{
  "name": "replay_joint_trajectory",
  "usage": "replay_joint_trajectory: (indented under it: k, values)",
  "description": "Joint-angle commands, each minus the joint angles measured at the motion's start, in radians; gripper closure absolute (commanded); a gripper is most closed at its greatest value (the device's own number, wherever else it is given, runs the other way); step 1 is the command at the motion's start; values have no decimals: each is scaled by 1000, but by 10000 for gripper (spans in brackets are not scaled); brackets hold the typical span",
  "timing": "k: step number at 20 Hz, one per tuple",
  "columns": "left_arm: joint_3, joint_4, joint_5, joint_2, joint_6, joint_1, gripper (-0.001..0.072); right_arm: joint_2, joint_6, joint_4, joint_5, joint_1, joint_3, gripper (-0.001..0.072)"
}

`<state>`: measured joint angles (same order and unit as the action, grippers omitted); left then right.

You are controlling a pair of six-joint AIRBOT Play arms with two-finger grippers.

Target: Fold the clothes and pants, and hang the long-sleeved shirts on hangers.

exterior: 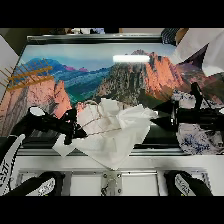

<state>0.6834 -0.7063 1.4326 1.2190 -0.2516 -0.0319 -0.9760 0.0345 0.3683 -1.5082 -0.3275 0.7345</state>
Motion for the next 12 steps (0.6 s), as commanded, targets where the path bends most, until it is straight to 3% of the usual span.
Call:
replay_joint_trajectory:
  k: [1, 6, 8, 12]
  values:
    - [0, -1, -1, 0, 16, -1, 689, -19, 33, 89, 17, 57, 0, 46]
    - [0, 0, -1, 0, 17, -1, 689, -83, 33, -20, 93, 188, 0, 51]
    - [0, 0, -1, 0, 17, -1, 689, -106, 29, -30, 112, 257, 0, 228]
    - [0, 0, -1, 0, 17, -1, 689, -139, 30, -33, 133, 358, 1, 245]
